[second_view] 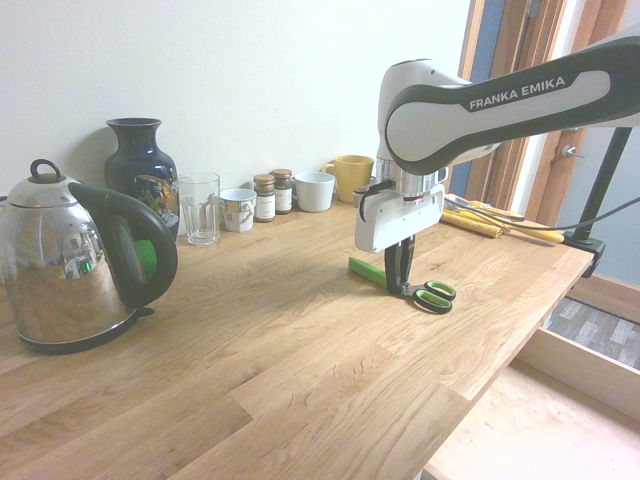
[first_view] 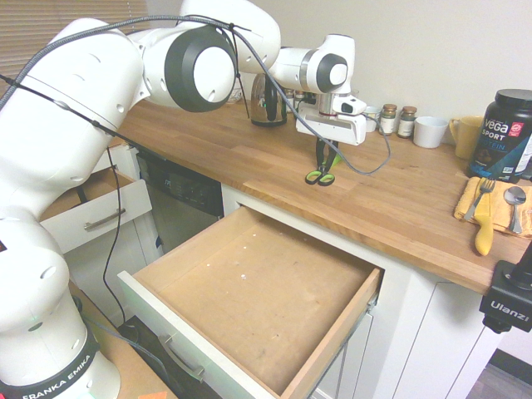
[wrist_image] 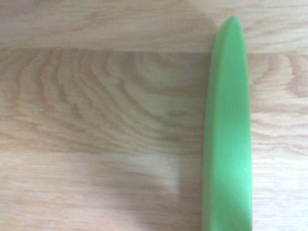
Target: Put scissor in the drawer
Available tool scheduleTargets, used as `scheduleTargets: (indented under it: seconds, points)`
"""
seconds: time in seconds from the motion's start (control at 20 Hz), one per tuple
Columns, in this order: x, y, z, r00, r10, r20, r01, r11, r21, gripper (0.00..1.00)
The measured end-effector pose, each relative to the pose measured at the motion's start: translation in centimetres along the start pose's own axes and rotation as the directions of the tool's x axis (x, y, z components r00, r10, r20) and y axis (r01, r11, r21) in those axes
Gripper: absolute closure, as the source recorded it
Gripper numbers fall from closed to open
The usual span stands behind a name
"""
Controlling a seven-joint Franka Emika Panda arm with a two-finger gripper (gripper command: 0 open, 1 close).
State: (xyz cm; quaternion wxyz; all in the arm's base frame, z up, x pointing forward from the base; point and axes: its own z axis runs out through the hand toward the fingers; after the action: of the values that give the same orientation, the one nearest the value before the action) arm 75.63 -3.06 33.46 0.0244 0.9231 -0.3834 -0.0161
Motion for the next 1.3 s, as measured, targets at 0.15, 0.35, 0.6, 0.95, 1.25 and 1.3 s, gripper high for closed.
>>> scheduleTargets:
  seconds: [0.15, 0.35, 0.6, 0.95, 1.25, 1.3]
  points:
    - [0.0, 0.0, 0.0, 1.000, 0.000, -0.001, 0.000, 1.000, 0.001, 1.00]
    - [-0.1, -0.2, -0.3, 1.000, -0.003, -0.004, 0.003, 1.000, 0.004, 1.00]
    - [-0.3, -0.3, -1.8, 1.000, -0.005, -0.019, 0.006, 1.000, 0.018, 1.00]
    - [-0.4, 0.0, -4.5, 0.999, -0.002, -0.045, 0.004, 0.999, 0.043, 1.00]
    - [-0.7, 0.0, -6.6, 0.998, -0.003, -0.064, 0.007, 0.998, 0.063, 1.00]
    - [-0.8, 0.0, -7.1, 0.998, -0.003, -0.069, 0.008, 0.998, 0.068, 1.00]
